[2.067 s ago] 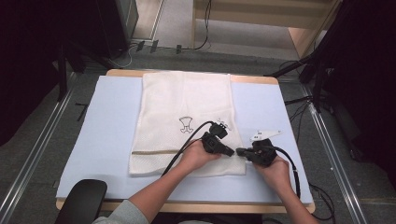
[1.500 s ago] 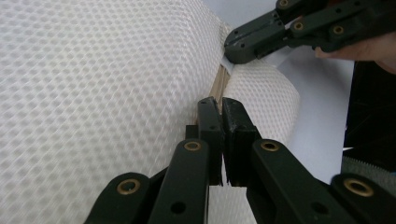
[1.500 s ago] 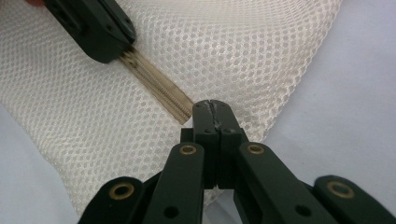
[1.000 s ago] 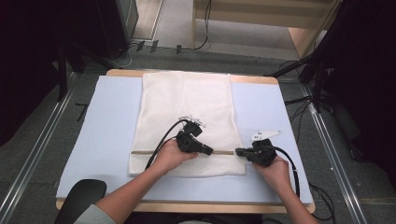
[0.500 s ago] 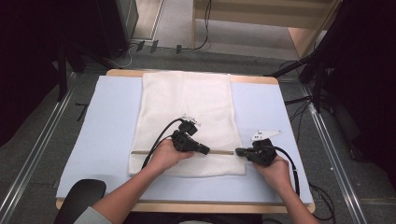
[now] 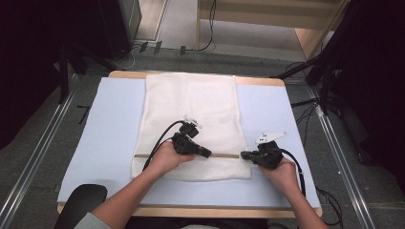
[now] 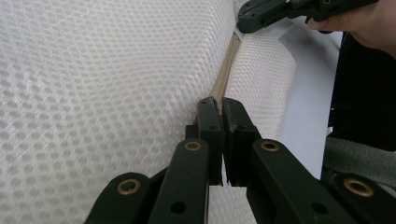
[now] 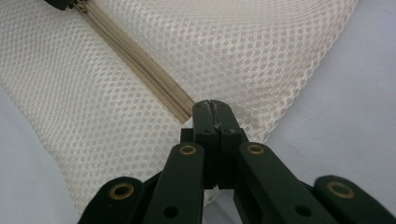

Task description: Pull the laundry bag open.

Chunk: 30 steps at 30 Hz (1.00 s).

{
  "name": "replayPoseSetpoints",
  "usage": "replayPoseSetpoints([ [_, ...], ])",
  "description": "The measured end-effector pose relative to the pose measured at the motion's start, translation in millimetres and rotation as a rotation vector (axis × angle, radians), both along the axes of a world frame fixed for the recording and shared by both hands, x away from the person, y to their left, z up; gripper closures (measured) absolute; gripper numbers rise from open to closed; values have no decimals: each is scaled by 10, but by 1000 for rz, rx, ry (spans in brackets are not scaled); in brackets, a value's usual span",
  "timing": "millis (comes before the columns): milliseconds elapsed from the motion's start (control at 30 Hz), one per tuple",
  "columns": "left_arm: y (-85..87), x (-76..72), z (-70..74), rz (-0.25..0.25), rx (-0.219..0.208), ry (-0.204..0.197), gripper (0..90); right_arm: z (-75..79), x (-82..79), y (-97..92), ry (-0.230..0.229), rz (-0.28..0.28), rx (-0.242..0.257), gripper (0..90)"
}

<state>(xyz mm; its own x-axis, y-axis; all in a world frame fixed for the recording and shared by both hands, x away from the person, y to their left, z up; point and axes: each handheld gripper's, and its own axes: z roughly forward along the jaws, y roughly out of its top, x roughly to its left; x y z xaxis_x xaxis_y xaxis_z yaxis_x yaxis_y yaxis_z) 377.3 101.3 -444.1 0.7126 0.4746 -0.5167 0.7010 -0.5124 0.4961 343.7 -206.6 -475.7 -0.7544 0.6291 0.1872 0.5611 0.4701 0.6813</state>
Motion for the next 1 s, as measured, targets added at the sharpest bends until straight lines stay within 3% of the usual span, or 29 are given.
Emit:
replayPoseSetpoints([
  [400, 191, -24, 28, 26, 11, -1, 891, -9, 22, -19, 19, 5, 19, 900],
  [467, 239, -19, 21, 31, -2, 18, 891, -7, 18, -17, 16, 11, 15, 900],
  [667, 318, -46, 48, 48, -7, 5, 891, -7, 24, -18, 18, 10, 16, 900],
  [900, 491, -75, 99, 67, 0, 3, 892, -8, 27, -17, 19, 10, 18, 900],
  [1000, 586, -79, 110, 76, -18, 15, 891, -7, 26, -16, 20, 9, 18, 900],
])
